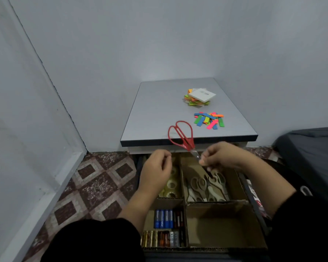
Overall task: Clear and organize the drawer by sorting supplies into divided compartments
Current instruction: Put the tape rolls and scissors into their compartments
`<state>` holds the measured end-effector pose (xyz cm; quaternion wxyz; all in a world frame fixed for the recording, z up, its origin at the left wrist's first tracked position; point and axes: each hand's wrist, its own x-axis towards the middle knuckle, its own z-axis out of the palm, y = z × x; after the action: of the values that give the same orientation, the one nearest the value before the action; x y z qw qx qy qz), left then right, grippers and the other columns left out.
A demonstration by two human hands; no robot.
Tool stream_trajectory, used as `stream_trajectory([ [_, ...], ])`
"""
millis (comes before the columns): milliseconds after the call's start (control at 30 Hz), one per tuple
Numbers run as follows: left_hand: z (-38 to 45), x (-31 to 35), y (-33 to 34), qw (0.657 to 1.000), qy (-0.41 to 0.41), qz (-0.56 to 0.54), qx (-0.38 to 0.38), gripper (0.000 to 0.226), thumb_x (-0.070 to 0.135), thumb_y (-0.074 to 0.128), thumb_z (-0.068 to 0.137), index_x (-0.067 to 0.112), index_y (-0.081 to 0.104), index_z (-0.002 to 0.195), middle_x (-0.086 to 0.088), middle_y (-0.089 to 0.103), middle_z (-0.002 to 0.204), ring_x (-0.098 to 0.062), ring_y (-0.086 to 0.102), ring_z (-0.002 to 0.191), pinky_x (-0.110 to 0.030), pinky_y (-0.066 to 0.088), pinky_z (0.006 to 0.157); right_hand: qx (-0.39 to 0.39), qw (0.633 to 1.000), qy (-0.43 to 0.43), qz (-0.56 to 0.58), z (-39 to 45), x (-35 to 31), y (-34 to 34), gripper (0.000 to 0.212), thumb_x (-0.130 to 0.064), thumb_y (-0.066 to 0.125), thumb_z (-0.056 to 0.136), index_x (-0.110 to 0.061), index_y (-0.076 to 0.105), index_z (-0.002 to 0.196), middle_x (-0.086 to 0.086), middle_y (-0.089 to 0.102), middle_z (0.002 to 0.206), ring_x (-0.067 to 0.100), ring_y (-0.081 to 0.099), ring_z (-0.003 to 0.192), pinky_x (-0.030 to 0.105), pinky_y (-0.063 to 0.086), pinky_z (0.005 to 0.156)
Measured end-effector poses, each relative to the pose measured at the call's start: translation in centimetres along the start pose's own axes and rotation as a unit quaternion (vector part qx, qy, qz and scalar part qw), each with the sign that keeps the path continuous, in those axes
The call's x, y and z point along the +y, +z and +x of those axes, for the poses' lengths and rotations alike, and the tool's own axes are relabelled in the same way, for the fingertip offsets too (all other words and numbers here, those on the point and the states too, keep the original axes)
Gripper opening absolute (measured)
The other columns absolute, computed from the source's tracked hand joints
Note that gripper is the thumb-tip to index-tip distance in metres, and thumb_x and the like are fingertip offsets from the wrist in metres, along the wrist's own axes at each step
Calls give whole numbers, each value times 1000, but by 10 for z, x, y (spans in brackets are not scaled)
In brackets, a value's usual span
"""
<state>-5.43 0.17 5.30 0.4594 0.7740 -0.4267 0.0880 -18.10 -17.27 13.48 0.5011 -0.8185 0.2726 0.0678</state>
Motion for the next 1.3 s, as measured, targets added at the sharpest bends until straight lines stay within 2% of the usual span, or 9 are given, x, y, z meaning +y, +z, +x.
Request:
stream_trajectory([
  [200,-24,-14,20,993,-52,39,-99,8,19,52,95,21,60,94,15,52,87,2,49,75,-11,37,64,-14,994,106,21,4,57,20,6,-3,67,85,-3,67,90,9,67,75,15,63,63,24,55,59],
  [367,-22,-15,23,985,-91,69,-128,10,20,49,96,19,59,96,12,52,88,-6,53,80,-21,44,68,15,973,216,-78,30,72,39,12,-12,63,91,-2,60,98,11,70,80,19,65,66,27,53,65],
  [467,-22,-16,23,982,-98,82,-141,9,21,49,96,21,58,95,9,54,88,-7,54,79,-24,46,68,27,952,276,-129,46,81,46,29,-19,62,92,-13,39,75,1,69,62,9,62,43,14,43,41],
  [533,-22,-17,24,980,-104,88,-144,9,22,49,96,23,57,93,9,55,88,-6,54,78,-24,46,67,36,947,287,-140,49,83,48,25,-18,61,92,-11,43,76,-2,64,50,6,59,36,11,35,33],
  [600,-21,-16,25,979,-109,95,-146,9,22,48,96,23,57,92,9,55,88,-7,54,77,-25,47,67,49,945,290,-142,48,83,50,20,-15,63,91,-7,49,78,1,63,57,6,57,34,12,34,31],
  [800,-23,-18,26,974,-123,105,-158,10,24,48,96,25,55,89,9,54,81,-4,53,68,-18,37,56,68,932,255,-248,46,82,57,30,-26,65,85,-14,42,71,0,52,73,17,58,81,24,46,69],
  [1067,-21,-18,27,971,-133,109,-167,12,23,48,96,25,52,85,8,54,79,-6,53,65,-19,32,53,26,945,220,-241,45,77,56,13,-24,63,89,-13,58,86,1,58,84,18,63,96,26,51,83],
  [1167,-21,-18,26,971,-130,110,-166,12,23,48,96,26,52,85,8,54,79,-5,52,65,-18,31,52,27,945,214,-246,46,77,57,30,-29,66,87,-9,62,110,4,62,100,19,62,103,29,51,91],
  [1300,-22,-19,27,971,-129,113,-165,11,24,48,96,27,52,86,8,55,81,-5,52,66,-17,33,53,28,940,212,-267,48,79,59,37,-31,71,84,-9,62,113,2,59,96,18,62,96,27,51,83],
])
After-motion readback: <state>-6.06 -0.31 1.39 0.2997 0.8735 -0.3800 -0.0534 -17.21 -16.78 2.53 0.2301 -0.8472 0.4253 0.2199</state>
